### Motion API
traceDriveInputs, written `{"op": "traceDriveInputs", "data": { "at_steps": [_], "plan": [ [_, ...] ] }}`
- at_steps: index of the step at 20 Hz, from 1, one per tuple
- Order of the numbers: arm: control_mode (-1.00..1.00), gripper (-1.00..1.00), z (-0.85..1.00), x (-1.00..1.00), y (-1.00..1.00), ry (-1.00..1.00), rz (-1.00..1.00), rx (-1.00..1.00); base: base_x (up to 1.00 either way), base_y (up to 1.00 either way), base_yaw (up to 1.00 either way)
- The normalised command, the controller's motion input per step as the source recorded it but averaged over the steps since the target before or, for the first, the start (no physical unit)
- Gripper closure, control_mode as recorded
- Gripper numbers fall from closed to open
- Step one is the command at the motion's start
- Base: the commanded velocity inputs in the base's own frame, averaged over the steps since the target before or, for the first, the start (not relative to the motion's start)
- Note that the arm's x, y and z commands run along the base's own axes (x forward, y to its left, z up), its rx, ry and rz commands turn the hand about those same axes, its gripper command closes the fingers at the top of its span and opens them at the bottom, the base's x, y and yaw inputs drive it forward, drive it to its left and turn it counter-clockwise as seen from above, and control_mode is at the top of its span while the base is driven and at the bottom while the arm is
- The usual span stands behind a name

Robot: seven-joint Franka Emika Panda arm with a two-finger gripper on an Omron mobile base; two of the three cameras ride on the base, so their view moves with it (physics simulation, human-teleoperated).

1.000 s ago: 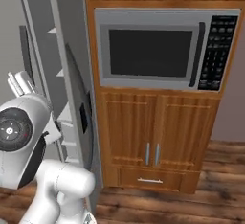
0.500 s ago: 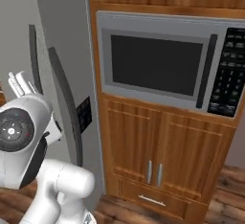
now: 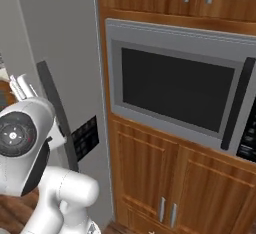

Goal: Take the sweet potato and bell pepper from the second highest rack and move them to the highest rack where the cucumber and bell pepper are located, to maximize freezer space. Close the freezer door after rearranging.

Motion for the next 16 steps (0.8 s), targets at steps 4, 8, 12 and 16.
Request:
{"op": "traceDriveInputs", "data": {
  "at_steps": [4, 8, 12, 16],
  "plan": [
    [1.00, -1.00, 0.00, 0.00, 0.00, 0.00, 0.00, 0.00, 0.50, -0.23, 0.24],
    [-1.00, -1.00, 0.00, 0.46, 0.17, 0.00, 0.07, 0.21, 0.00, 0.00, 0.00],
    [-1.00, -1.00, 0.00, 0.71, 0.26, 0.00, 0.00, 0.19, 0.00, 0.00, 0.00],
    [-1.00, -1.00, 0.00, 0.77, 0.35, 0.00, -0.01, 0.13, 0.00, 0.00, 0.00]
  ]
}}
